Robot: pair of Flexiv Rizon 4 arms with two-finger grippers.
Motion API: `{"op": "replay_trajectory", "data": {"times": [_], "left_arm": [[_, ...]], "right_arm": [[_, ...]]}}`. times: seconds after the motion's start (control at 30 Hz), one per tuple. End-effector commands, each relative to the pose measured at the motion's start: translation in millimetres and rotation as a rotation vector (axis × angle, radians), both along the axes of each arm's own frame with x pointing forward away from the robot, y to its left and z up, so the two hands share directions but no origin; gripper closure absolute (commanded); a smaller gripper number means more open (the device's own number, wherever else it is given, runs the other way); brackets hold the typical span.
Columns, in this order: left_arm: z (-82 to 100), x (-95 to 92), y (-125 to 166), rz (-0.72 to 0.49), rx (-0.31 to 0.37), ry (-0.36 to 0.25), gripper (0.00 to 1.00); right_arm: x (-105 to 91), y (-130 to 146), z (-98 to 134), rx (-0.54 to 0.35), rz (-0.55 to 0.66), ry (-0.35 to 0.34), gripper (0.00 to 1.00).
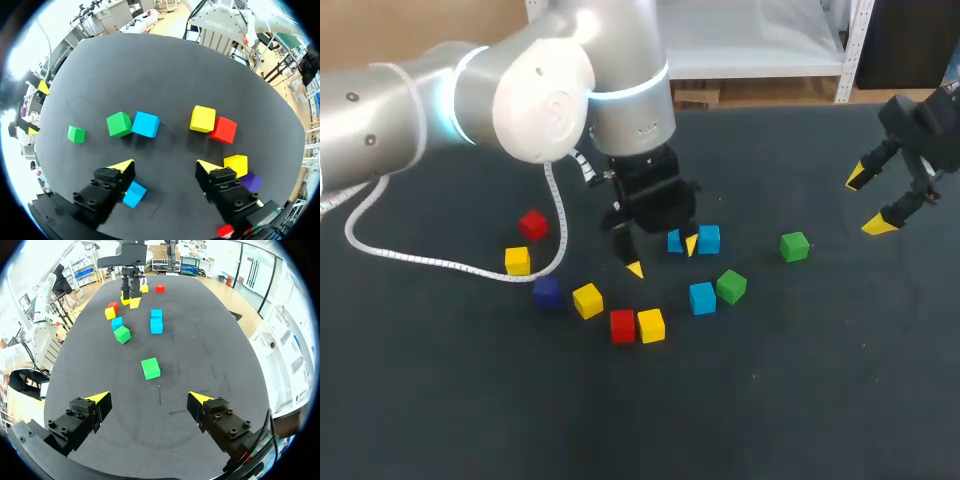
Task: Place the blue cubes, place green cubes on the blue cubes, place the yellow cubes on the green cubes, then place the red cubes on the yellow cubes, and place purple cube on the red cubes.
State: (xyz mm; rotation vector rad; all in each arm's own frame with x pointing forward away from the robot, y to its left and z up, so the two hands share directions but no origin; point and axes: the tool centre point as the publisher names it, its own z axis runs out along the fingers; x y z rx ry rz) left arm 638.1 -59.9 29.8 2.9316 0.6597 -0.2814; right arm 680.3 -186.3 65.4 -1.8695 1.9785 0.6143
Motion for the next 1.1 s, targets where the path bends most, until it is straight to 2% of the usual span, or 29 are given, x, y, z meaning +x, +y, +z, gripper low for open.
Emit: {"op": "replay_trajectory", "data": {"times": [0.03, 0.17, 0.27, 0.5, 0.77, 1.1], "left_arm": [[-11.2, 3.1, -4.1, -0.02, 0.019, -0.003, 0.28], [-20.5, 4.4, -6.8, -0.029, 0.027, -0.002, 0.16], [-24.4, 5.7, -11.0, -0.035, 0.03, -0.003, 0.11], [-27.3, 4.3, -23.6, -0.065, 0.028, -0.002, 0.13], [-29.7, -0.4, -32.1, -0.084, 0.024, 0.005, 0.11], [-28.5, -14.0, -42.7, -0.114, 0.0, 0.028, 0.15]], "right_arm": [[-0.4, -0.2, -0.1, 0.002, 0.0, -0.001, 0.0], [-0.4, -0.2, -0.1, 0.002, 0.0, -0.001, 0.0], [-0.4, -0.2, -0.1, 0.002, 0.0, -0.001, 0.0], [-0.4, -0.2, -0.1, 0.002, 0.0, -0.001, 0.0], [-0.4, -0.2, -0.1, 0.002, 0.0, -0.001, 0.0], [-0.4, -0.2, -0.1, 0.002, 0.0, -0.001, 0.0]]}}
